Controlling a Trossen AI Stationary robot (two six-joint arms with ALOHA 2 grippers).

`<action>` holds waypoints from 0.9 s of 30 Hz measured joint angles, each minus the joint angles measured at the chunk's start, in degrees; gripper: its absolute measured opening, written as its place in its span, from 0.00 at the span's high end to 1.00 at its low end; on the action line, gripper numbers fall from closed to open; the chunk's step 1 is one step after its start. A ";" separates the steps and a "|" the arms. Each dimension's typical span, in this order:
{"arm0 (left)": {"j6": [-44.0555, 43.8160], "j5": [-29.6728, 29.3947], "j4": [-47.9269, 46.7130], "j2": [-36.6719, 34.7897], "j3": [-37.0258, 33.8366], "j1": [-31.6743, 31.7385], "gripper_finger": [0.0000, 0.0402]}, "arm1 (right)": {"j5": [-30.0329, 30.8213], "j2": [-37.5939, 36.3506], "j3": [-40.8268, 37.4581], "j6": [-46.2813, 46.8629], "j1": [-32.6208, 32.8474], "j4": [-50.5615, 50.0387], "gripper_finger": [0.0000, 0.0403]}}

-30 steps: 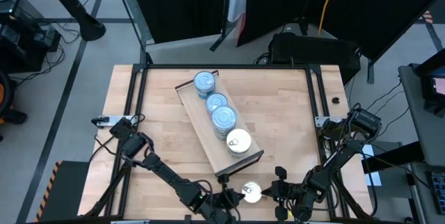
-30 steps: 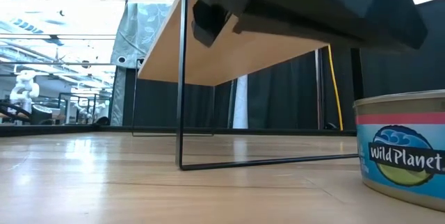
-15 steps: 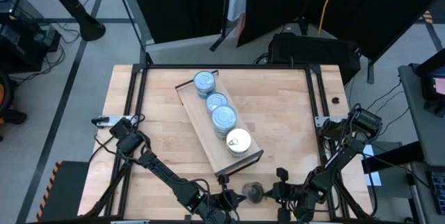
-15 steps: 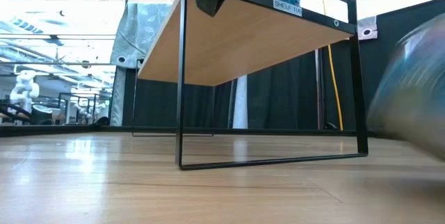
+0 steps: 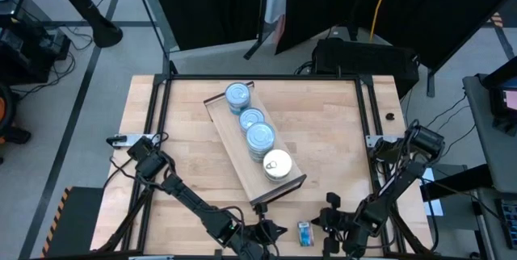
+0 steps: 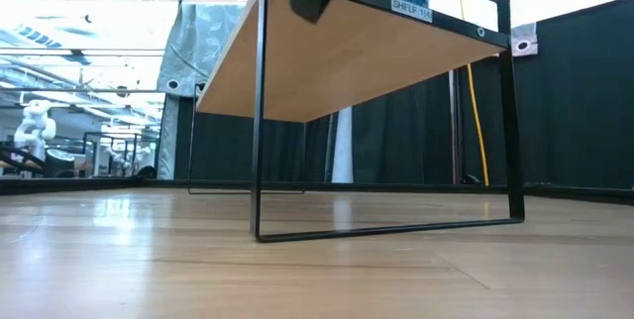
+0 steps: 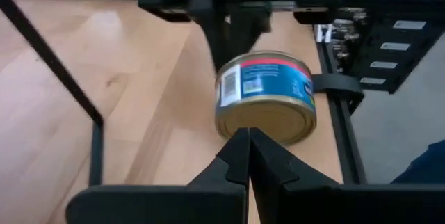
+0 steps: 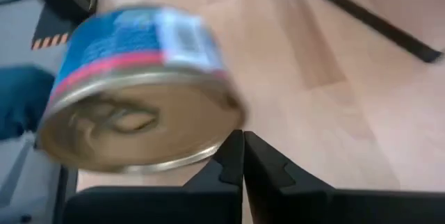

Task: Stack canned seafood by type on shelf
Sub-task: Stack the blue-pink tuna can on top of the blue-pink tuna cans on the shelf

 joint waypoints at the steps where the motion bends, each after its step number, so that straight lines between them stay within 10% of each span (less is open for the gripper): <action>1: 0.09 1.05 0.41 0.00 0.00 0.03 0.98 | 0.38 -0.48 0.78 2.37 0.00 -2.40 1.00; 7: 6.85 14.01 1.21 -1.24 -0.09 -0.81 0.98 | 2.13 -2.09 12.80 10.06 3.05 -23.23 1.00; 27: 19.71 16.52 3.63 -1.09 -0.04 -0.34 0.98 | 1.99 8.18 31.61 38.29 6.58 -31.82 0.84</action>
